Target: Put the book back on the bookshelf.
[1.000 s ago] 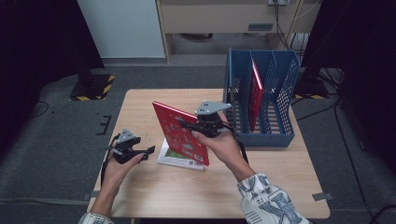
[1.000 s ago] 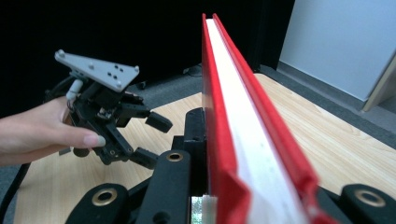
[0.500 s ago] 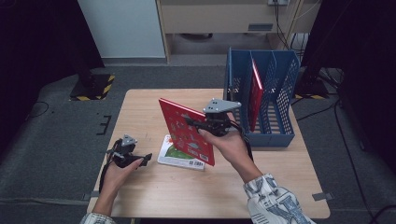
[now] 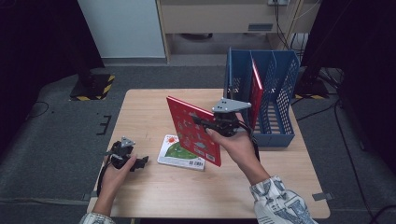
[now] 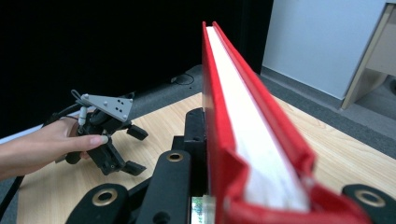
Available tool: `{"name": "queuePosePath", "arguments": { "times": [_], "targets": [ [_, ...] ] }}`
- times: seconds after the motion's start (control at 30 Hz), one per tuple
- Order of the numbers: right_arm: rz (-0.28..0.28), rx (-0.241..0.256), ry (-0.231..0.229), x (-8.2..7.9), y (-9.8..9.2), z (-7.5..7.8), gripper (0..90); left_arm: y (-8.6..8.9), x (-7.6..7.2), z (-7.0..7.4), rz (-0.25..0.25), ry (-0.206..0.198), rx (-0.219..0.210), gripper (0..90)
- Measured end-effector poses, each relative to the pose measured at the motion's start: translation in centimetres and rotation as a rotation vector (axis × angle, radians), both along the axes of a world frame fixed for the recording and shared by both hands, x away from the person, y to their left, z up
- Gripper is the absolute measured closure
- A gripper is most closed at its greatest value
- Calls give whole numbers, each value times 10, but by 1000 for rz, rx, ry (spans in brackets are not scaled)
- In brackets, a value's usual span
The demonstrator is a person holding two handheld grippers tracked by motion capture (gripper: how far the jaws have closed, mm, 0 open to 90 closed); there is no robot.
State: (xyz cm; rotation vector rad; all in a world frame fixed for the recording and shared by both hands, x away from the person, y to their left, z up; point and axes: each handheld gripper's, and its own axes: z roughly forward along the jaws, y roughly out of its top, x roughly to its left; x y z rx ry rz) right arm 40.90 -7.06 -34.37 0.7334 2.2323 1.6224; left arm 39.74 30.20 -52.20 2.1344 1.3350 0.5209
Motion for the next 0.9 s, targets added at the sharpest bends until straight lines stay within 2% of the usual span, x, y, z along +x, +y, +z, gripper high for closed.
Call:
{"name": "queuePosePath", "arguments": {
  "times": [0.2, 0.5, 0.9],
  "targets": [
    [-20, 2, 5, -3, -12, 0, 793, 3, 0, -2, 17, 19, 0, 53],
    [-28, 16, 6, -7, -26, 1, 792, 2, 0, -4, 16, 25, 12, 48],
    [-38, 15, 2, -25, -49, 0, 792, 3, 0, -7, 23, 26, -7, 8]
  ]
}}
